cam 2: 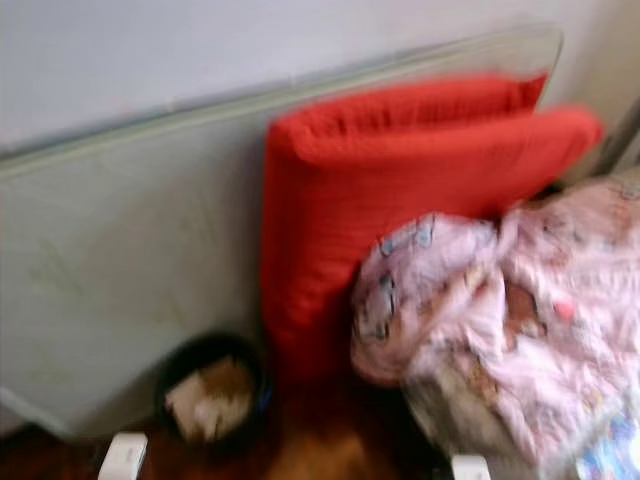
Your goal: Clean up the room
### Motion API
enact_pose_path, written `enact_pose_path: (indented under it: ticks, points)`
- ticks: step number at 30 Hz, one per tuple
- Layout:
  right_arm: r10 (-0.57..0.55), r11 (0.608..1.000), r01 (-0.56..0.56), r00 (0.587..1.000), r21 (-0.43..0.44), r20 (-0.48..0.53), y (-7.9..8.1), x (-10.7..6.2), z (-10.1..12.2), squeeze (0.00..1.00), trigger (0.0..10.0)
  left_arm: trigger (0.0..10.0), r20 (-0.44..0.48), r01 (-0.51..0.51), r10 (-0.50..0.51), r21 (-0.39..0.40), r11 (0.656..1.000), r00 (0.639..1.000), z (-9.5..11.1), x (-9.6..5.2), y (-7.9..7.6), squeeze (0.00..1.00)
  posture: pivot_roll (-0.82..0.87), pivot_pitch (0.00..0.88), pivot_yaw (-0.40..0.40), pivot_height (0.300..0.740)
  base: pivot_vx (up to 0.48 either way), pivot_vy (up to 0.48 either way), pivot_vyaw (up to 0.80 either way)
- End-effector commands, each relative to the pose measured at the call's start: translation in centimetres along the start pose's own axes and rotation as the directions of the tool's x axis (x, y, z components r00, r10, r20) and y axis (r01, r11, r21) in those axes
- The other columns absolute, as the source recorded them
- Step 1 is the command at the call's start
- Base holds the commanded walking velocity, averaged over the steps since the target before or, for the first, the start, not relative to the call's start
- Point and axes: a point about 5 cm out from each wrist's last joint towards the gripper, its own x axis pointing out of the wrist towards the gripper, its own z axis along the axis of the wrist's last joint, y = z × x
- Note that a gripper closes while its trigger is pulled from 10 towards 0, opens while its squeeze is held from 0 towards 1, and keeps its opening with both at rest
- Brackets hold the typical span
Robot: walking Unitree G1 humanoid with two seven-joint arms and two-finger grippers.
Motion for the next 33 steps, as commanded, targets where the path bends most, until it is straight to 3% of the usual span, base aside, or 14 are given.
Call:
enact_pose_path:
  ticks: [1,33]
  points:
    - [0.014,1.000,-0.014,1.000,-0.004,0.017,0.60,0.21,0.62,0.00,10.0,10.0,-0.017,-0.019,0.019,0.007,1.000,1.000,-0.39,-0.24,0.77,0.00,-0.03,0.000,-0.006,0.740,0.000,0.394,0.00]
    - [0.009,1.000,-0.010,1.000,0.029,0.028,0.63,0.21,0.67,0.00,10.0,10.0,-0.017,-0.020,0.020,0.010,1.000,1.000,-0.32,-0.25,0.85,0.00,-0.03,0.000,-0.005,0.740,0.000,0.392,0.00]
